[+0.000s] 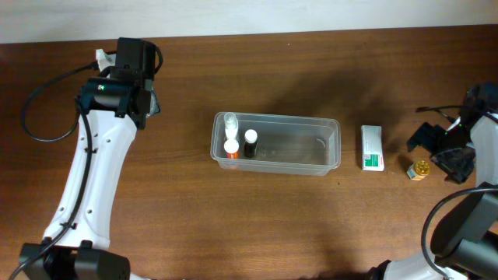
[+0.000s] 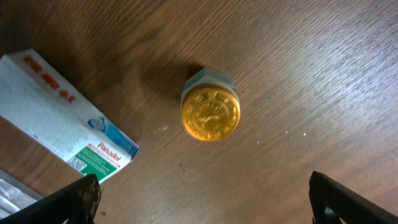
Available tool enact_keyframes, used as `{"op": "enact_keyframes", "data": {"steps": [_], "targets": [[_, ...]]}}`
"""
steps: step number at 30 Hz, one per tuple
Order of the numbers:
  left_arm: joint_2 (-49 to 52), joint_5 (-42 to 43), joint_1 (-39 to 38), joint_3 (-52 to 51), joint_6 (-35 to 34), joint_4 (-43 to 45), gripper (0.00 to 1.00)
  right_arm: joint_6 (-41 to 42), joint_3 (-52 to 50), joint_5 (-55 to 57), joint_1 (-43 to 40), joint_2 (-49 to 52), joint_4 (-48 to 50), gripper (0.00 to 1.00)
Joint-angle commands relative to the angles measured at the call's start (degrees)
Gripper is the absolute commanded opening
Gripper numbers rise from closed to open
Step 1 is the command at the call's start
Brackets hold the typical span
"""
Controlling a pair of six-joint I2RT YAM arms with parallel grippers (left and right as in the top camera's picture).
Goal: Pack container
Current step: 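Lower the right gripper and close it on the gold-capped bottle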
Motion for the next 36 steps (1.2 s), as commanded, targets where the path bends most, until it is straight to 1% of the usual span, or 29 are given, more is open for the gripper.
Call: {"op": "enact_keyframes", "data": {"steps": [1,7,25,27,31,33,36], "targets": [[-1.4,-1.0,0.2,0.9,0.0,-0.1,0.99,-0.6,-1.7,-1.2,-1.5,-0.1,1.1,0.98],[-1.4,-1.0,0.2,0.9,0.0,-0.1,0.99,-0.6,-4.2,-1.4,-1.5,2.1,5.2,0.98],[-1.4,-1.0,0.2,0.9,0.0,-0.1,0.99,-0.8,-4.4,0.0,-1.7,10.6,10.5,1.00],[-1.4,-1.0,0.2,0.9,0.0,-0.1,0.99,-0.8,-4.4,-0.1,-1.9,10.8,10.7,0.93],[-1.4,-1.0,0.2,0.9,0.0,-0.1,0.99,-0.8,-4.4,-0.5,-2.2,10.9,10.7,0.63],[-1.4,-1.0,0.2,0.9,0.0,-0.1,0.99,-0.8,-4.4,-0.5,-2.2,10.9,10.6,0.56],[-1.4,-1.0,0.2,0.9,0.0,-0.1,0.99,-0.8,-4.4,-1.8,-2.2,10.9,10.3,0.51]]}}
